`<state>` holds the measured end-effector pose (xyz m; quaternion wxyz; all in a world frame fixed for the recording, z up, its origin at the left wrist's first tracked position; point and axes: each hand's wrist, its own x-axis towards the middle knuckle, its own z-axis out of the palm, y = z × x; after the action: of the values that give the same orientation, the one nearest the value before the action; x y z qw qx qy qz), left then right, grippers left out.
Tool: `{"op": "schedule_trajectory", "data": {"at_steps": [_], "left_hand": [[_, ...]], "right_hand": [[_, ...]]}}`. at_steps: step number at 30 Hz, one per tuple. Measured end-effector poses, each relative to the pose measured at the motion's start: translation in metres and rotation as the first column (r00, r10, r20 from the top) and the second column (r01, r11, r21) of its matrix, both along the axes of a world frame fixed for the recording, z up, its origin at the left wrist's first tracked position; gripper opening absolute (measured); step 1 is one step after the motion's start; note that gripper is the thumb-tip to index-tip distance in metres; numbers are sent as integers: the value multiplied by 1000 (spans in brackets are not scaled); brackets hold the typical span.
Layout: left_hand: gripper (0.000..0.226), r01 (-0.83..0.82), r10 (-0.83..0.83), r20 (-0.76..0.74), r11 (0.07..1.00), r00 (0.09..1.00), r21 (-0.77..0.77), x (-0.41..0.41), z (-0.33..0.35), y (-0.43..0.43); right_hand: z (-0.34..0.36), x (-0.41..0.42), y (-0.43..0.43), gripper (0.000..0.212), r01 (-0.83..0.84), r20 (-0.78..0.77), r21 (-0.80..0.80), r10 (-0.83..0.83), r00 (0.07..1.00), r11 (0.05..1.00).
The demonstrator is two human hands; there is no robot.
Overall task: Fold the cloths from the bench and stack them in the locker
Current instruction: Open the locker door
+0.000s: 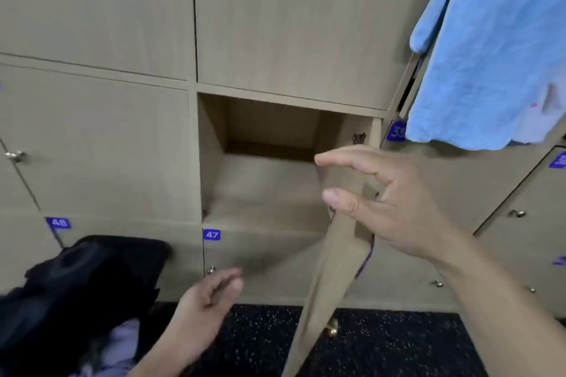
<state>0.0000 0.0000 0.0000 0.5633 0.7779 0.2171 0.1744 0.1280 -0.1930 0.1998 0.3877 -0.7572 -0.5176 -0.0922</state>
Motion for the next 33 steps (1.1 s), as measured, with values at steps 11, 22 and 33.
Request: {"op": "schedule_trajectory", "data": {"at_steps": [11,22,33], "left_hand": [[51,183,-158,209,977,965,-108,-5,11,-78],[51,161,-295,319,908,901,387,21,13,-166],[56,156,-390,241,752,889,640,76,17,-262]], "right_hand": [[-38,-21,-49,34,-22,262,24,15,965,999],[-58,-25,-107,16,171,508,154,-226,831,973],[-80,-16,-184,18,545,700,176,-493,516,820]]}}
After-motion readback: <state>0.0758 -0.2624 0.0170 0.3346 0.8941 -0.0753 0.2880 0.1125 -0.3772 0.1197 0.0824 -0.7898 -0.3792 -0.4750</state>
